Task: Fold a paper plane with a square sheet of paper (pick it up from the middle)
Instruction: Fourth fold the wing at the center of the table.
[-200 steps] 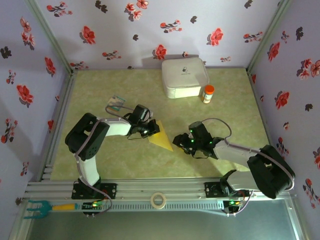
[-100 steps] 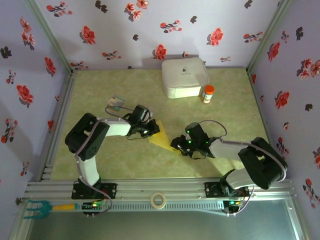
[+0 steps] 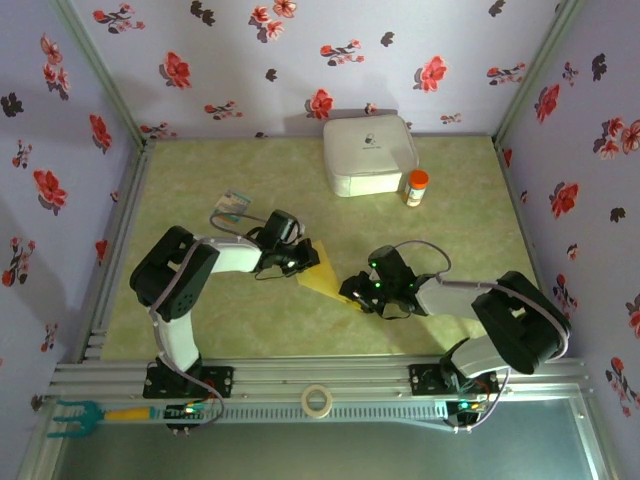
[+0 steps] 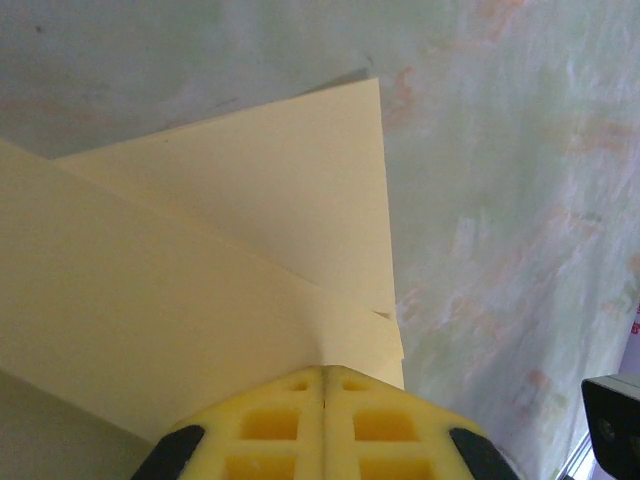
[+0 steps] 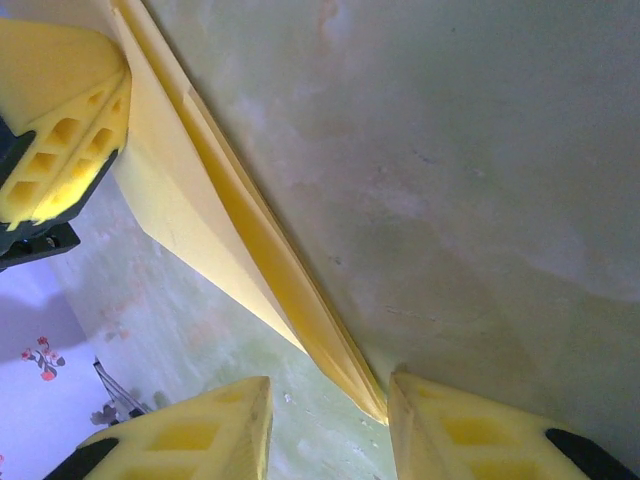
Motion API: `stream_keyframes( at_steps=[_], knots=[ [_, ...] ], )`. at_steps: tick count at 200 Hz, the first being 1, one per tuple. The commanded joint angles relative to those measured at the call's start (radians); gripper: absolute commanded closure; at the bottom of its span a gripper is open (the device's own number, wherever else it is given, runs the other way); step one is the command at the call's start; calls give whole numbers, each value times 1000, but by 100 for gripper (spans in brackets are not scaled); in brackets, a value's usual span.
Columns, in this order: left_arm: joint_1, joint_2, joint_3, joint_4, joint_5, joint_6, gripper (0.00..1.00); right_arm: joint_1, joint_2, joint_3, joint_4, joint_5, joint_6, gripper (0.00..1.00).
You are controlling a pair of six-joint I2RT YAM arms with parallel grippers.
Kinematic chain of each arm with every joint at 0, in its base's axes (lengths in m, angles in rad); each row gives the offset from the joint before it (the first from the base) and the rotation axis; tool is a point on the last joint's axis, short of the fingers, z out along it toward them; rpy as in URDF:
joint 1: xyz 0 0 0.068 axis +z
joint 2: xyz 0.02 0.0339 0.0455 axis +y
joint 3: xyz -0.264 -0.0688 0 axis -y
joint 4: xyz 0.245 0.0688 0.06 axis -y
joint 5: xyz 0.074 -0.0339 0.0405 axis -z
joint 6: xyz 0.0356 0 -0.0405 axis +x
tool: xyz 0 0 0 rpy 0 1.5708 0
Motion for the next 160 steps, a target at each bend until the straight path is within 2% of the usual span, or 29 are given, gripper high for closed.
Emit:
stream_keyframes(
  at_steps=[1,91,121,142,160],
  knots=[
    [-6,-7,-19,-23,-5,-6,100,20,35,9,99,-9,7,63],
    [-4,-9,-18,-20,-2,-18,100,2,18,-41,208,-40,30,64],
    [-4,-8,-13,-28,2,-17,100,9,-64,-5,-61,7,-24,63],
    [-4,-10,-15,-30,0,-18,100,13,-125,-4,-152,25,-42,60],
    [-4,-3,-12,-25,3,-20,100,13,-119,-6,-152,5,-44,60]
  ],
)
